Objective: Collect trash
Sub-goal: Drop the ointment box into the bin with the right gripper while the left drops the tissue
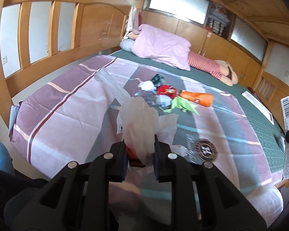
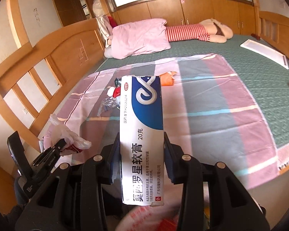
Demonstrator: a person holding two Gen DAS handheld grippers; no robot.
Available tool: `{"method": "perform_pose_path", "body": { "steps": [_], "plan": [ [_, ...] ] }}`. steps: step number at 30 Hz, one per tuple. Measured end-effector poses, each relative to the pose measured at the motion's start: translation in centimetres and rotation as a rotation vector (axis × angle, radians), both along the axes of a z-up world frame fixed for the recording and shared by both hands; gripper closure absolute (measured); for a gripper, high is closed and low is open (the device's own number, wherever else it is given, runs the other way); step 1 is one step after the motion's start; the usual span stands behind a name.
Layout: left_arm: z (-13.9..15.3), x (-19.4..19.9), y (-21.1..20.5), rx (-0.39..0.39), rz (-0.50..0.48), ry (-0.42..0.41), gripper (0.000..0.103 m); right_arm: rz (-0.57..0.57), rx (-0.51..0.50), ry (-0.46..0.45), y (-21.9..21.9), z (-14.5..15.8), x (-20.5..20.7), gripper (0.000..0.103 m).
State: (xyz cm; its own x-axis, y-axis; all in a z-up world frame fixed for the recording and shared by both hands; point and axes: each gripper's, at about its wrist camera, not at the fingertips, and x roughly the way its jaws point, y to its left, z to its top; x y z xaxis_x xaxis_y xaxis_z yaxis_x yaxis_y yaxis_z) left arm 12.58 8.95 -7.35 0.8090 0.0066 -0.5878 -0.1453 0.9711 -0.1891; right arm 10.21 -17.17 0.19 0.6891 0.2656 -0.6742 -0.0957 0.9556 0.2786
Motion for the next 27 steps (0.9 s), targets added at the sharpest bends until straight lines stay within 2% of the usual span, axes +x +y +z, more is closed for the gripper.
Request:
{"method": "perform_pose_path", "body": {
  "steps": [6,9,11,13,16,18,21,24,27],
  "plan": [
    [2.4,-3.5,-1.9,-0.001,-0.083,-0.053,0.081,-0.007,0.009,0.01,-2.6,0.7,-5.4,0.063],
    [3.6,-5.2,-2.9,-0.004,-0.126,-0.087,0.082,0.005,-0.039,0.045,-2.8,0.1,-7.9,0.063],
    [4.0,-5.9,-3.3,-0.012,-0.151,-0.092,0.082,0.024,-0.065,0.103,-2.8,-1.1,-9.3,0.063],
    [4.3,-6.6,-3.8,-0.023,-0.18,-0.091,0.082,0.057,-0.078,0.198,-2.6,-3.1,-10.2,0.058],
    [4.2,-7.1,-4.5,-0.038,-0.235,-0.081,0.082,0.053,-0.081,0.248,-2.5,-4.7,-11.6,0.041],
    [4.1,-7.3,-4.8,-0.055,-0.267,-0.068,0.082,0.013,-0.043,0.222,-3.1,-4.1,-12.2,0.031],
    [3.6,-7.1,-5.6,-0.106,-0.35,-0.032,0.082,-0.071,0.056,0.157,-5.7,-2.3,-13.0,0.029],
    [3.3,-7.7,-7.7,-0.163,-0.524,-0.016,0.082,-0.174,0.115,0.062,-8.5,-0.3,-13.6,0.028],
    [2.9,-9.0,-11.0,-0.168,-0.751,0.001,0.081,-0.251,0.179,-0.011,-10.7,0.9,-14.5,0.027]
  ]
}}
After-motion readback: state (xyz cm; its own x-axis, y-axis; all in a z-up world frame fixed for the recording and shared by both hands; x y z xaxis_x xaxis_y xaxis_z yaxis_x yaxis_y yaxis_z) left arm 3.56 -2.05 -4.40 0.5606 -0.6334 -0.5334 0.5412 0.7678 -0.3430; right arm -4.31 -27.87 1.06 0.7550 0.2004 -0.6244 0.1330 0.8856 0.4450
